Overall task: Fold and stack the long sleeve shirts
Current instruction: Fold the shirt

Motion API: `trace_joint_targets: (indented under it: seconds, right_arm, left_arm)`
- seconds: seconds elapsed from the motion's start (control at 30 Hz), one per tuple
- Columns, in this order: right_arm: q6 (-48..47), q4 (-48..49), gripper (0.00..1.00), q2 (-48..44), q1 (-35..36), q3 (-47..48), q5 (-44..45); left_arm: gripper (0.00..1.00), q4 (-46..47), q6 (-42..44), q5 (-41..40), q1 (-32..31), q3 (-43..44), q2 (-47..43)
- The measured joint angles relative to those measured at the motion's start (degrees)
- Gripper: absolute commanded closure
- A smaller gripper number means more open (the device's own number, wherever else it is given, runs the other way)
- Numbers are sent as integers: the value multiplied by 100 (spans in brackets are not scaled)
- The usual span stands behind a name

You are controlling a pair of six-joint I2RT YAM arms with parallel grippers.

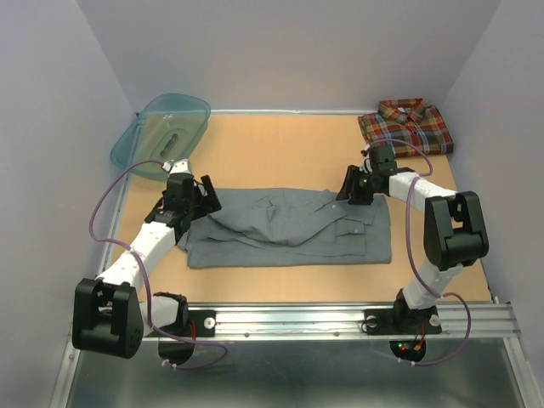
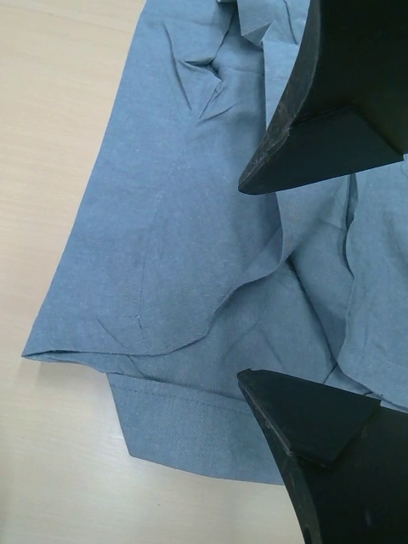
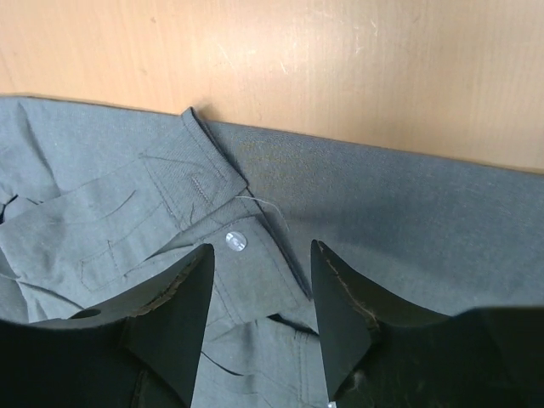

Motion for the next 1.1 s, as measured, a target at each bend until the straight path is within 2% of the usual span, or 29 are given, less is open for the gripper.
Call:
trace_joint_targets:
  seconds: [0.7, 0.73, 0.83, 0.87, 1.1]
  right_arm:
    - [0, 190, 59, 282, 0, -267, -852]
    - [-17, 190, 62, 282, 0, -267, -874]
    - [-79, 190, 64, 289, 4, -267, -922]
    - [-81, 190, 68, 291, 7, -267, -922]
    - [-227, 199, 65, 337, 26, -289, -785]
  left_arm:
    - [4, 92, 9, -37, 0, 0, 68]
    - [4, 103, 9, -35, 0, 0, 81]
    - [4, 109, 11, -33, 0, 0, 90]
    - [4, 111, 11, -33, 0, 0, 90]
    - [4, 114, 28, -28, -2, 0, 90]
